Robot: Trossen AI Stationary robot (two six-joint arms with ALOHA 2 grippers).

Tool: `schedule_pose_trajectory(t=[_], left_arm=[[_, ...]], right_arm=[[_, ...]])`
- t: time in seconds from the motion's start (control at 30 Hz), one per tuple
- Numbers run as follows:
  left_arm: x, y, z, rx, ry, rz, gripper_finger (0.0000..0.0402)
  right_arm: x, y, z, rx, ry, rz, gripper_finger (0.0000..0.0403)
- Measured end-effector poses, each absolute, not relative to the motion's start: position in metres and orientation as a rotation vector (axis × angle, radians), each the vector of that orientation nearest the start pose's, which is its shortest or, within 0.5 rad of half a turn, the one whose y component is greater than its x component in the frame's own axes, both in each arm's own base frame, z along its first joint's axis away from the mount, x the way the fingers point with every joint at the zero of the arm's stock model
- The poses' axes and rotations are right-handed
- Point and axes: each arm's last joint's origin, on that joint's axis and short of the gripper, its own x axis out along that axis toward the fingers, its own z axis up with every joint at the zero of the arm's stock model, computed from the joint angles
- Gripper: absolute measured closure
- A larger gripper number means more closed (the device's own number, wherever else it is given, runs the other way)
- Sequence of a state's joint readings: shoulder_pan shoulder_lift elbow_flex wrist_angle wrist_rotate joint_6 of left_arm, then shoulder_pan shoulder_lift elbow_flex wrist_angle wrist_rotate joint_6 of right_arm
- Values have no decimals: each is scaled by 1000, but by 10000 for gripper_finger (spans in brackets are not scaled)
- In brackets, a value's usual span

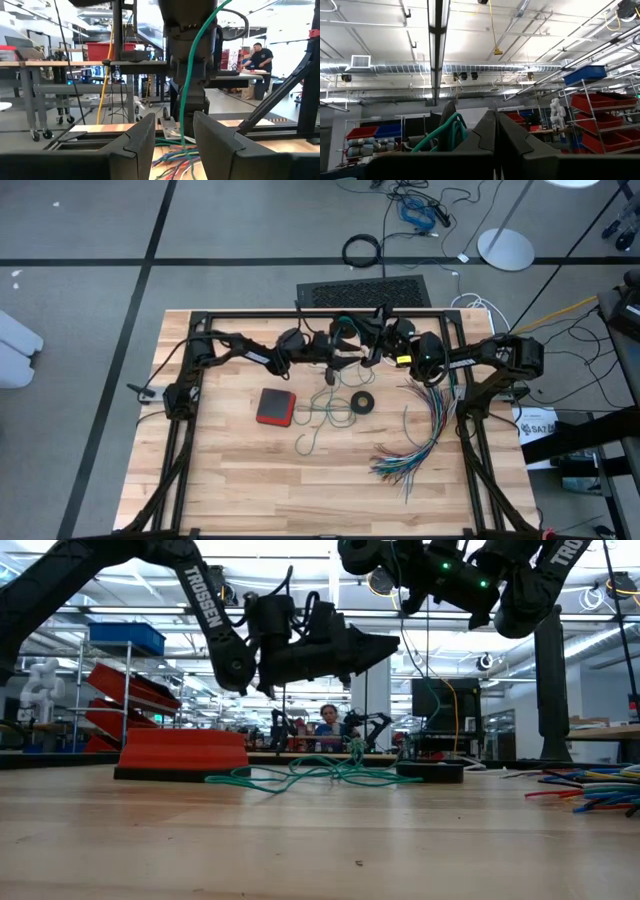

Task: Coiling cords
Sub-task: Coil the green wire cable on the spool

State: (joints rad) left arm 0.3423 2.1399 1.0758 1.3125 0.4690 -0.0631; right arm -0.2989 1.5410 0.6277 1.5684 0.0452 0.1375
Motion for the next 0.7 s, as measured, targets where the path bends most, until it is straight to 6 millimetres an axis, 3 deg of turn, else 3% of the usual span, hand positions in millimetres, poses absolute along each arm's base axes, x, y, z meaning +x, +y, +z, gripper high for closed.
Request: schedule_pose_trajectory(t=[0.23,0.7], left_arm=[[414,130,170,17,-203,-144,259],[415,127,170,-9,-189,-194,265]], right_arm=[[273,-85,269,50,-675,-286,403],[273,-85,269,53,-675,-277,403]])
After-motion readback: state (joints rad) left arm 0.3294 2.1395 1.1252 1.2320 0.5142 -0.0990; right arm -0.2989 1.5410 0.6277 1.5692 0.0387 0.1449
